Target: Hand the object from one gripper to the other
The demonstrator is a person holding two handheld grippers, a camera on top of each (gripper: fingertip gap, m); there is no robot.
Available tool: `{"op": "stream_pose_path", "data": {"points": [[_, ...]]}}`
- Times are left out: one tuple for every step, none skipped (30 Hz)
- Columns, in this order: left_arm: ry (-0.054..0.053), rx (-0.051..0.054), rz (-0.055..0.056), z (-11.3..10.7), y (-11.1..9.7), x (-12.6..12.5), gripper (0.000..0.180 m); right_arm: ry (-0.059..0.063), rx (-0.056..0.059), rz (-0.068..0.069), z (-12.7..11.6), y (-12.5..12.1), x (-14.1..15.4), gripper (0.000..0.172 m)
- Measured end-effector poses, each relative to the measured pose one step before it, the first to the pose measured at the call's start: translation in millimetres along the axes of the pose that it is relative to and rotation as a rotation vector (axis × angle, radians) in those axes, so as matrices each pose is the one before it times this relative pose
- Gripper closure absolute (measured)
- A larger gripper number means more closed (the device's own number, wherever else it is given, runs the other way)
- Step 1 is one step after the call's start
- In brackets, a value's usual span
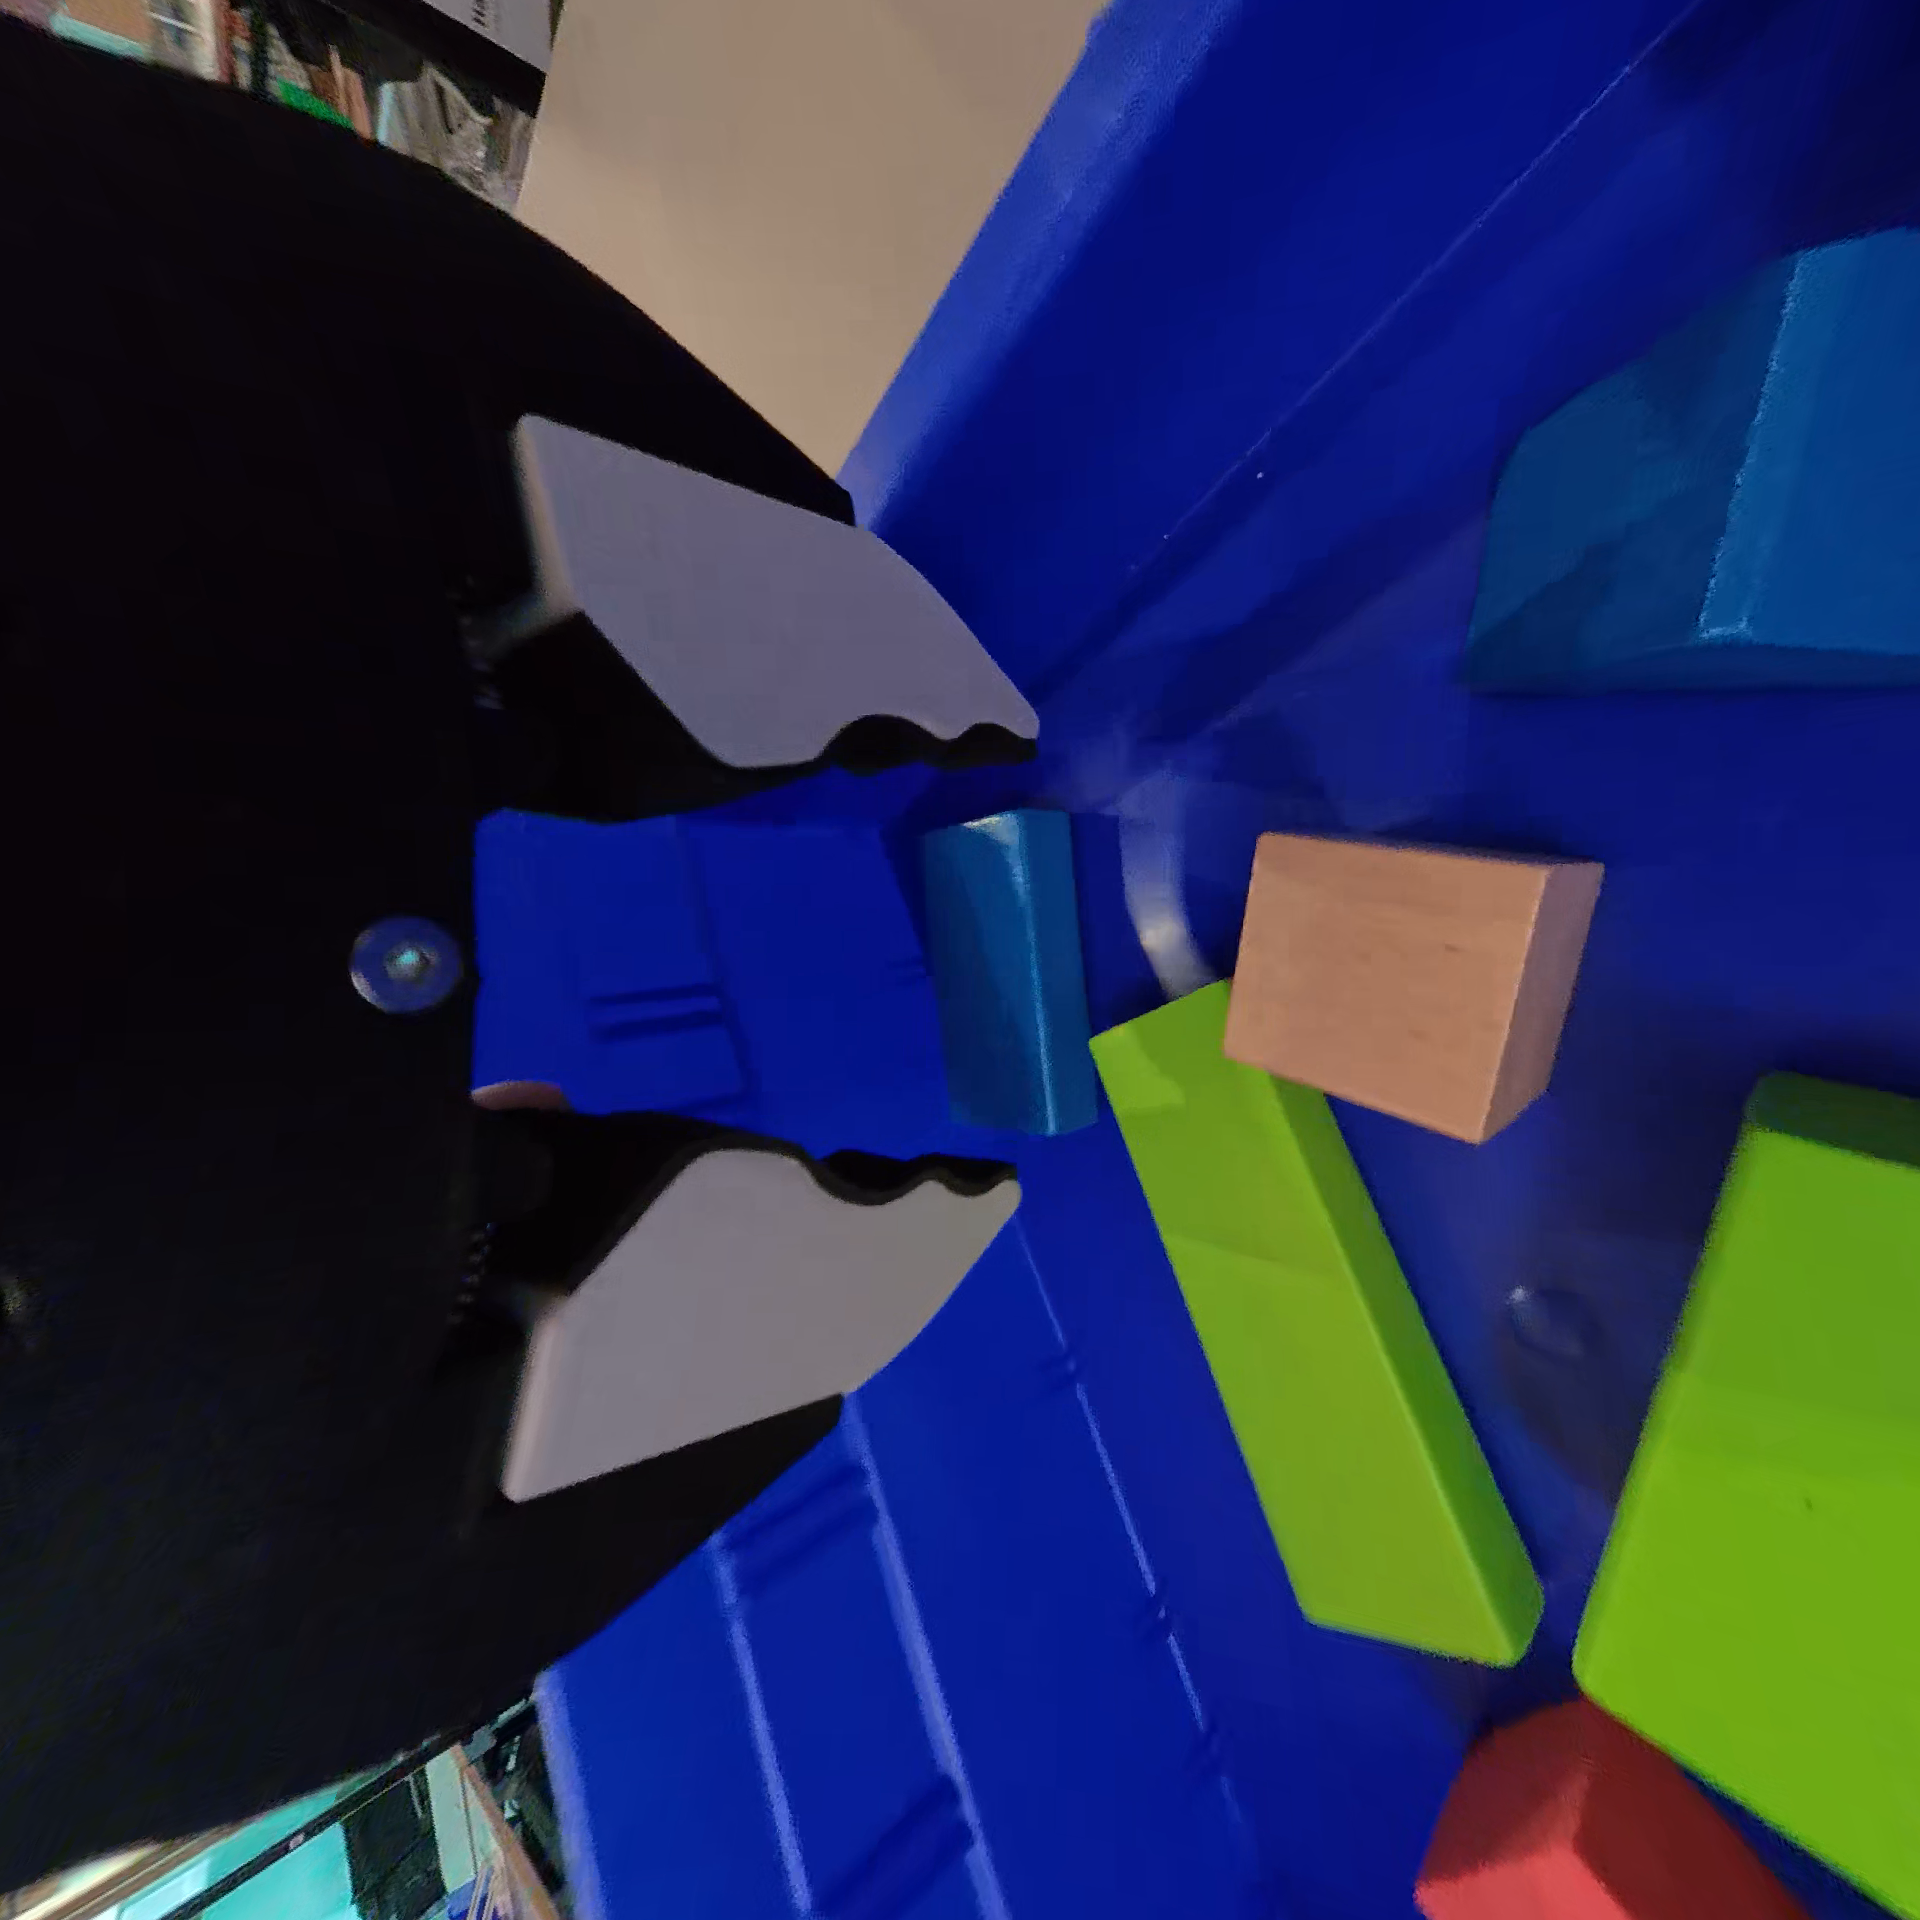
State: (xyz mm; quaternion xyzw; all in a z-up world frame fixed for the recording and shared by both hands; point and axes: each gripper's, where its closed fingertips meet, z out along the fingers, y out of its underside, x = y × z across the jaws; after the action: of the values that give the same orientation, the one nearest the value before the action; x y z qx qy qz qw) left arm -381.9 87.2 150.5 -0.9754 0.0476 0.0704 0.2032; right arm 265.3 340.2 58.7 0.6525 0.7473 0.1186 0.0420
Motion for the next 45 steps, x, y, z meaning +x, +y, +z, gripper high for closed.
{"op": "stream_pose_path", "data": {"points": [[-0.0006, -0.0777, -0.0804, 14.31, 10.47, -9.79, 0.109, 0.0122, 0.0134, 0.0092, -4.36, -0.63, 1.06, 0.102], [0.0167, -0.045, -0.0603, 14.07, 5.09, -5.64, 0.107, 0.0112, 0.0123, 0.01, -4.28, -0.63, 0.73, 0.102], [-0.0146, -0.0245, -0.0455, 12.42, 2.34, -8.98, 0.107, 0.0108, 0.0087, 0.0078, -3.72, -0.28, 0.18, 0.103], [-0.0378, -0.0244, -0.0513, 11.19, 2.4, -11.82, 0.111, 0.0098, 0.0099, 0.0021, -3.56, -0.74, -0.71, 0.104], [-0.0105, -0.0229, -0.0552, 10.55, 1.95, -7.23, 0.113, 0.0114, 0.011, -0.0019, -3.22, -0.97, -0.93, 0.105], [0.0007, -0.0179, -0.0578, 9.61, 0.6, -5.66, 0.114, 0.0121, 0.0062, -0.0017, -2.74, -0.23, -0.87, 0.106], [-0.0244, -0.0144, -0.0441, 8.2, -0.26, -8.57, 0.116, 0.0102, 0.0022, 0.0004, -2.24, 0.49, -0.9, 0.107], [-0.0287, -0.0105, -0.0245, 7.62, -0.74, -7.9, 0.117, 0.0068, 0.004, 0.0015, -2.12, 0.51, -1.01, 0.108], [0.0043, -0.0158, -0.0306, 7.77, 0.08, -2.52, 0.117, 0.0054, 0.0081, 0.0012, -2.13, 0.12, -1.11, 0.108], [0.018, -0.0252, -0.029, 7.46, 1.34, 0.44, 0.118, 0.0067, 0.0085, 0.0014, -2.13, 0.29, -0.66, 0.109], [-0.0134, -0.03, -0.0051, 6.83, 2.13, -2.61, 0.118, 0.0078, 0.0065, 0.0023, -2.2, 0.67, -0.19, 0.109], [-0.008, -0.0208, 0.0036, 6.36, 1.34, -0.7, 0.119, 0.0073, 0.0066, 0.0037, -2.19, 0.8, 0.16, 0.11], [0.0098, -0.0091, -0.0057, 5.17, 0.03, 1.81, 0.12, 0.0075, 0.0086, 0.0052, -2.07, 0.4, 0.65, 0.111], [0.0115, 0.0264, -0.0097, -0.22, -4.62, 0.91, 0.132, 0.0074, 0.0076, 0.0055, -2.01, 0.41, 0.83, 0.111], [0.0099, 0.017, 0.0015, -0.02, -2.85, 1.05, 0.142, 0.0071, 0.004, 0.0042, -1.9, 0.72, 0.82, 0.112], [0.0257, -0.002, 0.0052, 1.12, 0.07, 3.6, 0.153, 0.0075, 0.0029, 0.0026, -1.82, 0.72, 0.87, 0.113], [0.0128, 0.0006, 0.0259, 1.18, 0.44, 2.83, 0.176, 0.0082, 0.0056, 0.0026, -1.93, 0.11, 1.19, 0.114], [-0.0118, 0.0194, 0.0408, 1.45, -1.45, 0.69, 0.18, 0.0048, 0.0079, 0.0046, -2.22, -0.16, 0.84, 0.114], [-0.0155, 0.0161, 0.023, 0.12, -0.28, -0.58, 0.18, 0.0019, 0.0067, 0.0061, -2.15, 0.08, 0.53, 0.115], [0.0117, 0.0059, 0.0097, -0.29, 0.24, 1.88, 0.18, 0.0044, 0.0048, 0.0051, -2.2, 0.31, 0.91, 0.115], [0.035, 0.0033, 0.0161, -0.77, 0.06, 4.91, 0.175, 0.0061, 0.0064, 0.0044, -2.33, 0.08, 1.06, 0.115], [0.0068, 0.0211, 0.0057, -2.63, -2.5, 1.72, 0.164, 0.002, 0.0084, 0.0052, -2.47, -0.4, 0.29, 0.115], [-0.0188, 0.035, -0.0006, -4.6, -4.37, -1.09, 0.154, 0.0022, 0.0067, 0.004, -2.34, -0.54, 0.25, 0.115], [-0.0133, 0.026, -0.0131, -2.98, -4.57, -0.57, 0.135, 0.0064, 0.0036, 0.0017, -2.13, -0.58, 0.76, 0.116], [0.0124, 0.0, -0.032, 0.27, -2.3, 1.86, 0.12, 0.0059, 0.0024, -0.0001, -1.69, -1.27, 0.65, 0.116], [0.0124, -0.0144, -0.0349, 2.65, -0.65, 1.03, 0.116, 0.0024, 0.0039, -0.0027, -1.33, -2.21, -0.04, 0.117], [0.0008, -0.0051, -0.031, 3.65, -1.85, -0.39, 0.115, 0.0024, 0.0043, -0.0039, -1.11, -2.79, 0.04, 0.117], [0.0009, 0.0045, -0.0323, 3.67, -3.15, 0.31, 0.113, 0.0039, 0.0039, -0.0023, -0.86, -3.13, 0.39, 0.117], [-0.0095, 0.0026, -0.0251, 3.4, -2.45, -1.15, 0.115, 0.0044, 0.0043, -0.0014, -0.82, -2.98, 0.39, 0.117], [-0.0115, -0.0024, -0.0161, 3.21, -1.24, -1.55, 0.124, 0.0042, 0.0041, -0.0019, -0.79, -2.78, 0.17, 0.118], [0.0108, 0.0174, -0.0282, 0.42, -3.0, 0.77, 0.137, 0.0048, 0.0031, -0.0014, -0.85, -1.86, 0.14, 0.118], [-0.005, 0.002, -0.0044, 0.08, -1.09, -0.94, 0.144, 0.0055, 0.0038, 0.0006, -0.99, -1.12, 0.4, 0.118], [-0.0004, 0.0029, 0.0093, 0.14, -0.53, 0.5, 0.145, 0.0025, 0.0075, 0.0032, -1.52, -0.58, 0.21, 0.119], [0.0003, 0.0041, 0.0173, -0.01, -0.33, 0.58, 0.145, 0.0008, 0.012, 0.0064, -2.08, -0.44, 0.3, 0.12], [0.0032, 0.0033, 0.0231, -0.41, 0.52, 0.44, 0.145, 0.0036, 0.0133, 0.0094, -2.69, 0.08, 0.94, 0.12], [0.0101, 0.002, 0.0192, -0.94, 1.41, 1.33, 0.146, 0.0058, 0.0126, 0.0099, -3.29, 0.6, 1.24, 0.12], [0.0102, 0.0054, 0.0253, -2.45, 1.8, 1.95, 0.146, 0.0042, 0.0166, 0.0099, -4.37, 0.33, 0.86, 0.119], [0.0277, 0.0165, 0.0413, -4.33, 0.59, 5.43, 0.146, 0.0053, 0.0235, 0.0111, -6.07, -0.95, 0.56, 0.118], [0.0177, 0.0057, 0.0361, -6.5, 2.45, 4.79, 0.146, 0.012, 0.0268, 0.0111, -8.94, -2.1, 0.56, 0.118], [0.0199, 0.005, 0.0471, -10.13, 2.48, 6.72, 0.146, 0.0124, 0.0353, 0.005, -12.4, -4.66, -1.03, 0.118], [0.0403, 0.0463, 0.0808, -14.81, -2.97, 13.58, 0.146, 0.001, 0.0636, -0.0069, -15.53, -11.31, -4.45, 0.116], [0.0317, 0.038, 0.068, -17.09, -3.15, 15.54, 0.147, -0.0135, 0.0947, -0.0147, -16.98, -19.5, -7.79, 0.116], [0.0092, -0.0087, 0.0484, -17.43, 0.1, 13.73, 0.147, -0.0257, 0.104, -0.0193, -14.68, -24.86, -10.41, 0.118], [0.0355, 0.0183, 0.0916, -19.22, -4.65, 21.6, 0.147, -0.0304, 0.0918, -0.0285, -9.66, -26.78, -11.75, 0.119], [0.0472, 0.0463, 0.1049, -19.96, -10.9, 27.08, 0.147, -0.0282, 0.0794, -0.0384, -4.24, -27.23, -11.26, 0.119]]}}
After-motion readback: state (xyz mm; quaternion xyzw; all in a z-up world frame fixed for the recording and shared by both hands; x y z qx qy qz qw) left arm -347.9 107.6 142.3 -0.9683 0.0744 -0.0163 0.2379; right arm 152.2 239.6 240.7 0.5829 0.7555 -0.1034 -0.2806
